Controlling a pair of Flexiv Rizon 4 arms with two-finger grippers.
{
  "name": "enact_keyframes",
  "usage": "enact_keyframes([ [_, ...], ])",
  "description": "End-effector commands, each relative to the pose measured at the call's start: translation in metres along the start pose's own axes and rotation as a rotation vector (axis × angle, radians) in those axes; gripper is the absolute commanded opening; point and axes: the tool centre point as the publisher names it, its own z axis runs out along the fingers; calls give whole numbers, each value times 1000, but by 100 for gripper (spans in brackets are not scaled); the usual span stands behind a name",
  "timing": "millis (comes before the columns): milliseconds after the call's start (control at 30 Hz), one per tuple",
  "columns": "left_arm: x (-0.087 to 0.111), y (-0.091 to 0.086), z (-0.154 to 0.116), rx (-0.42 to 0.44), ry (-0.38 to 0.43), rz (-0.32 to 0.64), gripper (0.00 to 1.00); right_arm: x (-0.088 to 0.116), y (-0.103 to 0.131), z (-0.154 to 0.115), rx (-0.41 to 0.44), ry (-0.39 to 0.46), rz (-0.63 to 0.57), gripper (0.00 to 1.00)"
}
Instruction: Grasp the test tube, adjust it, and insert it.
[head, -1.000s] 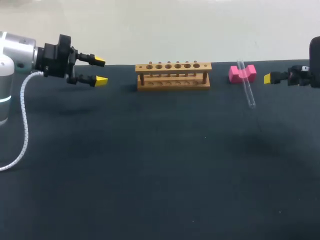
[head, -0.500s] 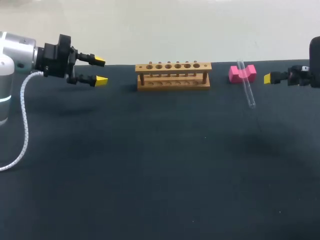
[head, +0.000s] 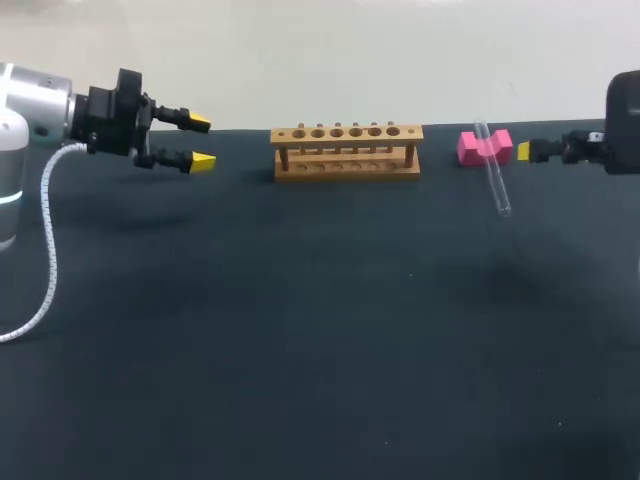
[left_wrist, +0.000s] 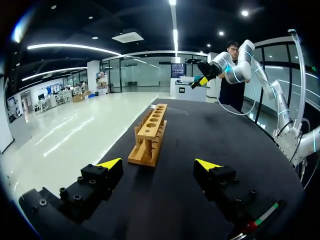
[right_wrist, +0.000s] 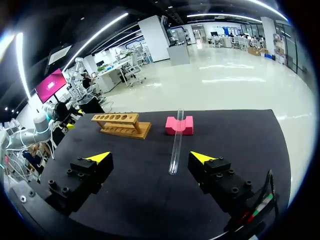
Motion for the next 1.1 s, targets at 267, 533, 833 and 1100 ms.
enact_keyframes([
  [267,1,-1,0,-4,-3,3,100,-2,-11,37,329,-133,-30,100],
  [533,1,-1,0,-4,-3,3,100,-7,-21,45,475,-115,21,100],
  [833,1,-1,0,-4,-3,3,100,-16,-18,63,569,-125,61,100],
  [1100,1,-1,0,-4,-3,3,100,-17,-20,81,653,-139,44,100],
])
